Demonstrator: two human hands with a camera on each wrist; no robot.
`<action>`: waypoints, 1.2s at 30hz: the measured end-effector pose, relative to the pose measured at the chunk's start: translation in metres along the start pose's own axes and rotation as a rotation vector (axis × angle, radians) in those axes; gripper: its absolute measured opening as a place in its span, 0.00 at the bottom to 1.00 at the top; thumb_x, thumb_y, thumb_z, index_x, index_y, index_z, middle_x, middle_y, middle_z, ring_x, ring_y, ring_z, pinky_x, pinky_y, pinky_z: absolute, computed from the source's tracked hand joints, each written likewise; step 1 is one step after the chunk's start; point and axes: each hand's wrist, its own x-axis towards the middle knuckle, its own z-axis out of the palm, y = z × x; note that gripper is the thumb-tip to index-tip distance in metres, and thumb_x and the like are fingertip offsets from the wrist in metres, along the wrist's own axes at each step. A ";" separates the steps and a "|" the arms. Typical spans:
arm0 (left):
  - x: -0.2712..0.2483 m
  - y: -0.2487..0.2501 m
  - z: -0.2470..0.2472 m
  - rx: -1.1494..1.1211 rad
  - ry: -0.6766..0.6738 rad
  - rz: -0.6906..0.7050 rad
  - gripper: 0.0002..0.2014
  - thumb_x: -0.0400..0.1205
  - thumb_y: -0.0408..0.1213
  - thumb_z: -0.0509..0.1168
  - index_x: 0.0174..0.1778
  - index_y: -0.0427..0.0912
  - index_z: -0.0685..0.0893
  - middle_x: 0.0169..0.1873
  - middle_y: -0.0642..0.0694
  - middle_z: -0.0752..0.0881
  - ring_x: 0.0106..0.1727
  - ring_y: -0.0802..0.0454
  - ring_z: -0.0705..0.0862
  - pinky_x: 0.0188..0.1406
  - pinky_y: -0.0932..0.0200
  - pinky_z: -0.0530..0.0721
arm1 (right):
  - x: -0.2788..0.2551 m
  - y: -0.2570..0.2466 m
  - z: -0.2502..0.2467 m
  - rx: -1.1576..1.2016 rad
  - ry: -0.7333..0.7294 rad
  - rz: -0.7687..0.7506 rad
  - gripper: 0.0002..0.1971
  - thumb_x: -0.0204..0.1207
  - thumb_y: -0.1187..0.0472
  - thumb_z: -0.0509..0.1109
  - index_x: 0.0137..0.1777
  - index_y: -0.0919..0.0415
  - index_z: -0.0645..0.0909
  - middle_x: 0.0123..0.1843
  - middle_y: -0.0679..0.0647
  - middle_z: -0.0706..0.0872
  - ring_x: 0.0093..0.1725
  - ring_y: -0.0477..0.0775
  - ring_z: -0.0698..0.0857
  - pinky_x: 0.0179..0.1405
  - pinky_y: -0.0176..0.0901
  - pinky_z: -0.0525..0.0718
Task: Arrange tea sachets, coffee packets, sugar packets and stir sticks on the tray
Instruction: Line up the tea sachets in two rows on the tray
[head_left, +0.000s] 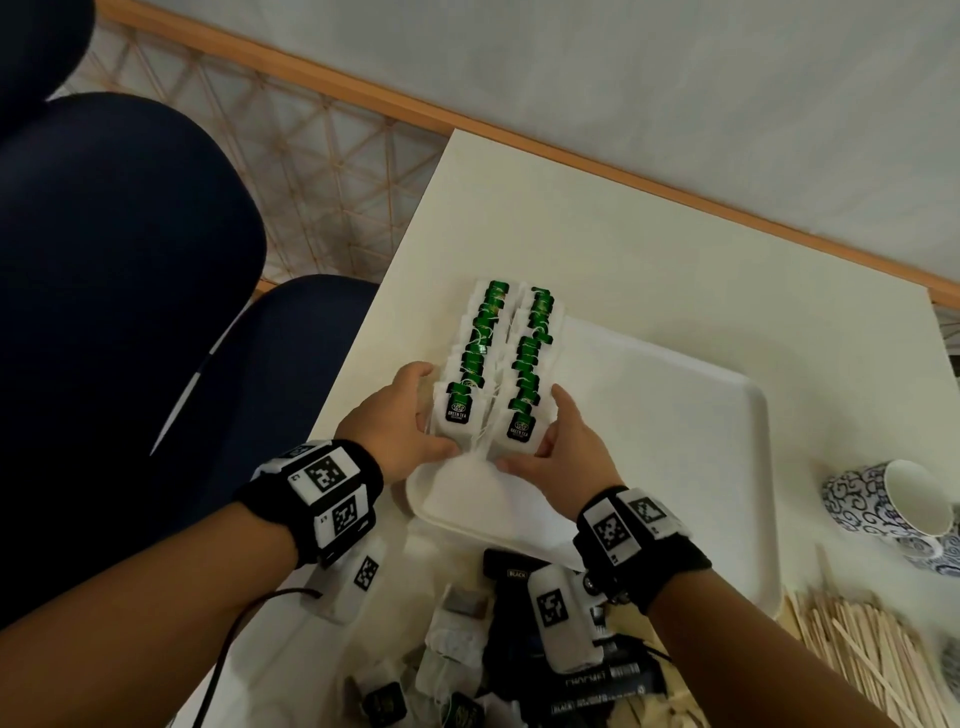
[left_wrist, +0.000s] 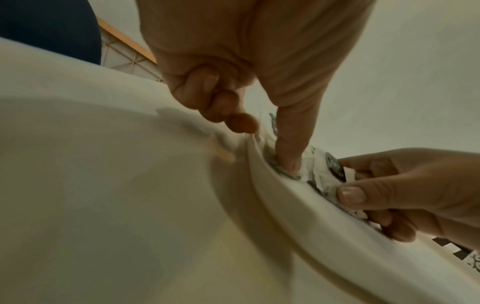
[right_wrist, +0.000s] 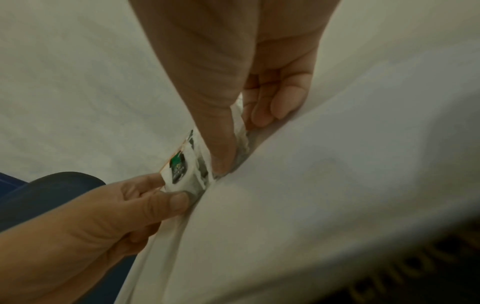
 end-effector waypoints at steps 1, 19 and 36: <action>0.001 0.002 -0.001 0.015 -0.013 0.016 0.45 0.69 0.47 0.79 0.79 0.55 0.60 0.45 0.47 0.84 0.39 0.52 0.77 0.42 0.55 0.76 | 0.002 0.000 0.001 -0.007 -0.004 -0.019 0.43 0.65 0.50 0.80 0.77 0.47 0.60 0.46 0.43 0.85 0.46 0.48 0.85 0.46 0.41 0.82; -0.005 0.011 -0.013 0.243 -0.062 0.125 0.37 0.77 0.45 0.70 0.78 0.51 0.57 0.40 0.51 0.77 0.43 0.45 0.81 0.41 0.51 0.81 | 0.008 -0.008 0.004 -0.115 -0.048 -0.053 0.43 0.70 0.46 0.75 0.80 0.45 0.54 0.60 0.46 0.85 0.54 0.52 0.85 0.54 0.46 0.81; -0.146 -0.015 0.015 0.446 -0.345 0.293 0.36 0.66 0.60 0.76 0.68 0.61 0.70 0.55 0.62 0.70 0.43 0.65 0.75 0.42 0.64 0.75 | -0.169 0.026 -0.019 -0.478 -0.272 -0.336 0.26 0.72 0.46 0.72 0.70 0.35 0.71 0.51 0.35 0.74 0.46 0.40 0.79 0.50 0.42 0.83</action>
